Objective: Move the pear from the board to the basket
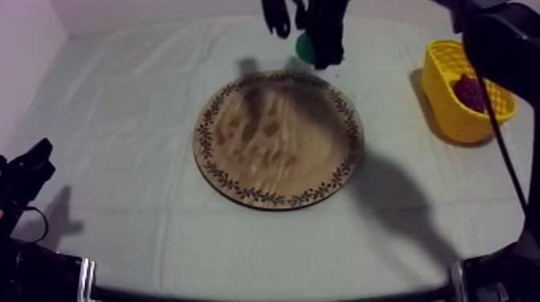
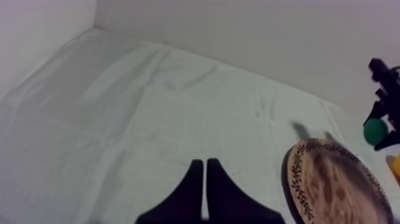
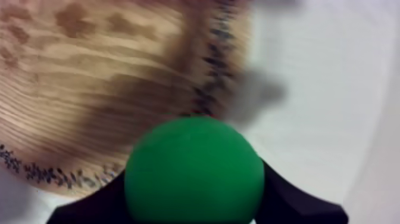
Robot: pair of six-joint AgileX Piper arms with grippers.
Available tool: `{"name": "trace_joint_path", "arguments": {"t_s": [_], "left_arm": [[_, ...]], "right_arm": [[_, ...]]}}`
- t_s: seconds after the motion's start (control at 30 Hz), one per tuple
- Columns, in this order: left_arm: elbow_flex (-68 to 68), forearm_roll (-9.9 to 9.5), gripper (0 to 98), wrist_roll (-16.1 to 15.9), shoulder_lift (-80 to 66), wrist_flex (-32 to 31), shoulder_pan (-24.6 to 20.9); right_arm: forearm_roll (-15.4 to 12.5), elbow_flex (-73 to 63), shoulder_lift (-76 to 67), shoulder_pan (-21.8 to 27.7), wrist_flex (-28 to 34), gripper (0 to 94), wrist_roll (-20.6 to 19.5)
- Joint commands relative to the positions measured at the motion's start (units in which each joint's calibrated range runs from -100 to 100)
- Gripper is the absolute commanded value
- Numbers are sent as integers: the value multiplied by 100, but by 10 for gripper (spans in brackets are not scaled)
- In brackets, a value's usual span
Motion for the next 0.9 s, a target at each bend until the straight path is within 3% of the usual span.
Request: {"name": "trace_joint_path", "arguments": {"t_s": [0.0,0.2,0.5,0.73,0.87], "left_arm": [[0,-1,1,1,0,-1,2],[0,-1,1,1,0,-1,2],[0,-1,1,1,0,-1,2],[0,-1,1,1,0,-1,2],[0,-1,1,1,0,-1,2]], "right_arm": [[-9,-18,-418,106,-104,342,-68],[21,265,-1254,498,-545,347,-288],[154,1221,-2434,1275,-1155,358,-923],[200,2177,-3104,1950,-1390,356,-1337],[226,3107,-3443,2280,-1862,356,-1742]]}}
